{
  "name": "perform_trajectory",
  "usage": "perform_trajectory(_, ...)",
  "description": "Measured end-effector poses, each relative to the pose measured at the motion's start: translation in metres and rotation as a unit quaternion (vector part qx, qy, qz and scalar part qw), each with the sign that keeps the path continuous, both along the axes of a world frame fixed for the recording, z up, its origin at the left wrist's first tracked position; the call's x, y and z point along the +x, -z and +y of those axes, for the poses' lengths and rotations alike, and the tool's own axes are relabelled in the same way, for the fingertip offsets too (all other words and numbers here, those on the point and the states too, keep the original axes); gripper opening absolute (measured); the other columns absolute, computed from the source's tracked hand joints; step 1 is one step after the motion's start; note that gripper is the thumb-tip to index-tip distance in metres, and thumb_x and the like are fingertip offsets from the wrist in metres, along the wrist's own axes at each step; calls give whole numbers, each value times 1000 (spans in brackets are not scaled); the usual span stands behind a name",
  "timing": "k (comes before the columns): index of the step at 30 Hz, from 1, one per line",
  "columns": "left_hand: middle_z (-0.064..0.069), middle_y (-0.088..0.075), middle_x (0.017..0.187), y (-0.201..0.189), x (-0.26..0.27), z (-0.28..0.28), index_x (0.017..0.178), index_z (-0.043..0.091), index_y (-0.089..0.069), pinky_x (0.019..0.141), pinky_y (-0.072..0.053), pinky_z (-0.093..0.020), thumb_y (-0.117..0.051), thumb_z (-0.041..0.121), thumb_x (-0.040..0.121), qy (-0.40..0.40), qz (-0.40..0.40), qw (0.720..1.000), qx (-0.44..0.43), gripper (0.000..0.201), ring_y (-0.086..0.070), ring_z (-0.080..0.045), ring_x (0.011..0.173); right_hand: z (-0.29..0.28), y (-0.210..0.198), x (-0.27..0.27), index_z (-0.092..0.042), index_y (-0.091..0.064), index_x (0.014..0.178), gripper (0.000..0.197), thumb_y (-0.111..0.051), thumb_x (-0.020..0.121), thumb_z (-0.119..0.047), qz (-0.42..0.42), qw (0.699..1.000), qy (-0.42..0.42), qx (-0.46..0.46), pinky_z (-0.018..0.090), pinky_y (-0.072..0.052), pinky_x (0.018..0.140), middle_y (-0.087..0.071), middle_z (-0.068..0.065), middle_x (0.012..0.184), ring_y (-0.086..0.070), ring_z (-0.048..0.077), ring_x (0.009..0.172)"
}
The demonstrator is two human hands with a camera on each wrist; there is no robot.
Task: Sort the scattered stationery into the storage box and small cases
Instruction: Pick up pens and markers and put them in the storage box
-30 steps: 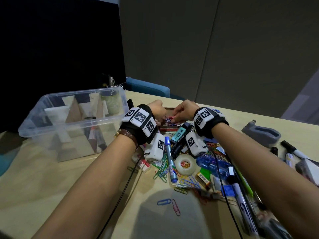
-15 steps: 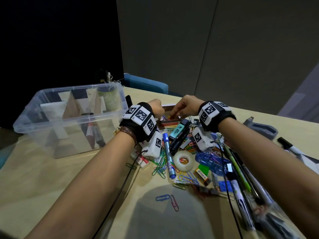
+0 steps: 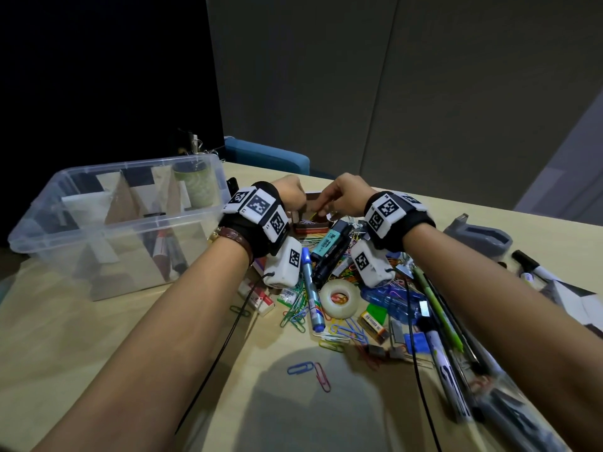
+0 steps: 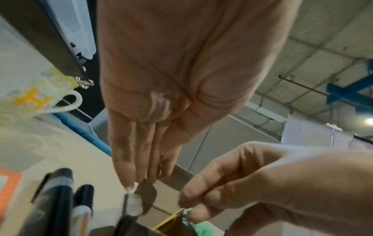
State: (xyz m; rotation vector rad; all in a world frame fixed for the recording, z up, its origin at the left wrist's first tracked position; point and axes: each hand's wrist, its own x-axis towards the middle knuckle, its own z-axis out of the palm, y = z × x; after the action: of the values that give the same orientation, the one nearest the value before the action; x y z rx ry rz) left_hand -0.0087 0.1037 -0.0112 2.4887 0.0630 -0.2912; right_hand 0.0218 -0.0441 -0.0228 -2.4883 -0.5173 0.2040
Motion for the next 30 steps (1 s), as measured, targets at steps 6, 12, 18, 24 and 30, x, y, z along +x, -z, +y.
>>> perform_trajectory(6,-18,-66,115,3,-12,-11,117,-1,-66,94,-51,-38,-50,1,92,47,-23,998,42,30,-61,-31,110,-22,-10,-4,-24,-76,74,33,-62,86,3,50,998,-29,-36,22,-60,64,-73,2,84,-67,10,80)
perform_trajectory(12,-8,-60,87,7,-22,-40,93,2,-64,64,-46,-25,-70,27,88,126,-2,985,121,26,-55,-22,77,-52,-14,-8,-7,-77,93,20,-66,82,7,55,986,29,-153,26,-60,59,-73,9,91,-71,24,90)
perform_trajectory(18,-16,-67,102,11,-17,-55,111,1,-55,81,-57,-42,-84,40,70,138,44,973,178,63,-67,-32,89,-70,-12,-16,3,-74,100,18,-69,83,-1,39,968,99,-229,44,-59,80,-72,18,99,-70,29,88)
perform_trajectory(24,-12,-69,93,19,-12,-62,102,4,-66,74,-56,-36,-80,48,65,129,12,963,237,59,-66,-26,82,-84,-10,-20,2,-66,116,28,-64,89,-8,41,944,123,-302,38,-57,80,-65,18,119,-61,28,94)
perform_trajectory(30,-12,-67,109,18,-6,-66,112,9,-64,86,-55,-38,-78,53,65,126,32,961,246,66,-64,-27,97,-105,-15,-18,2,-68,97,16,-67,86,-9,47,932,179,-312,41,-56,87,-68,13,93,-69,31,96)
